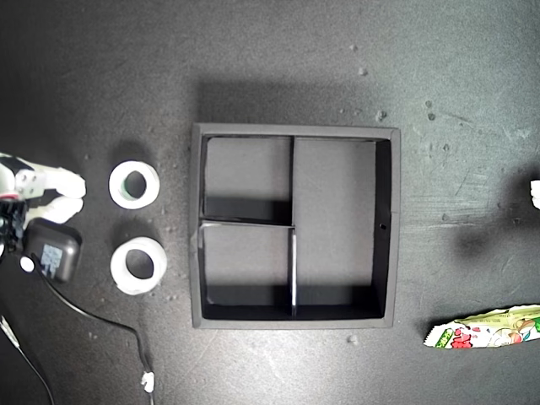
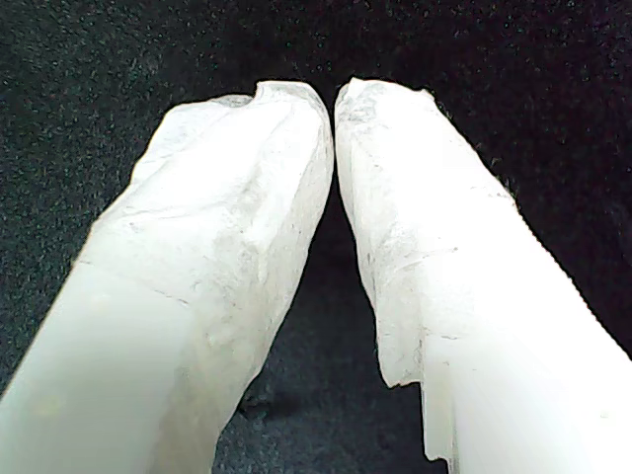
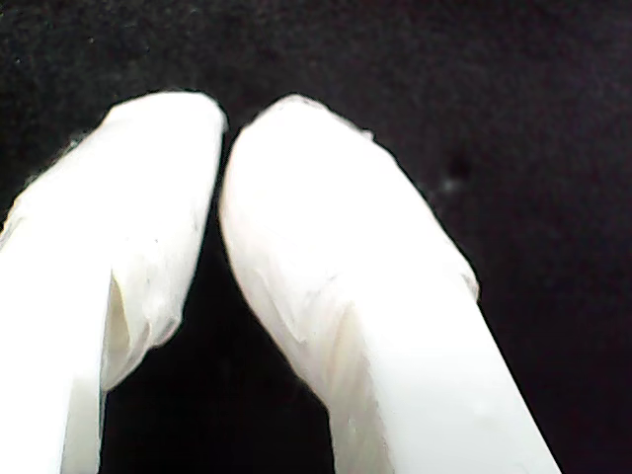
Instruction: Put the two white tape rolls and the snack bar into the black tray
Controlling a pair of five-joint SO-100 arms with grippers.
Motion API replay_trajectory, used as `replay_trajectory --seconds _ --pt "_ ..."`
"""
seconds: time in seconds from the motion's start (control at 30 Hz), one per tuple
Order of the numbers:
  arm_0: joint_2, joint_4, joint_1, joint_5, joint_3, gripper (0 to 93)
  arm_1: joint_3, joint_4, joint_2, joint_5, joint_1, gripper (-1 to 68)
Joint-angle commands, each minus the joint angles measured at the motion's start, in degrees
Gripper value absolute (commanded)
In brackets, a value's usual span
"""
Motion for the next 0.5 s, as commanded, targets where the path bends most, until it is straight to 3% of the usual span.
replay_trajectory --seconds 0.0,0.4,0.47 --pt "2.81 2.2 0.35 0.0 3.25 0.2 0.7 0.44 -0.18 -0.88 -0.09 0.2" --pt "2.81 2.2 0.09 -0.44 3.25 0.2 0.7 0.44 -0.18 -0.88 -0.09 0.2" --pt "2.81 2.2 0.0 -3.69 3.25 0.2 0.7 0.35 -0.18 3.87 -0.09 0.2"
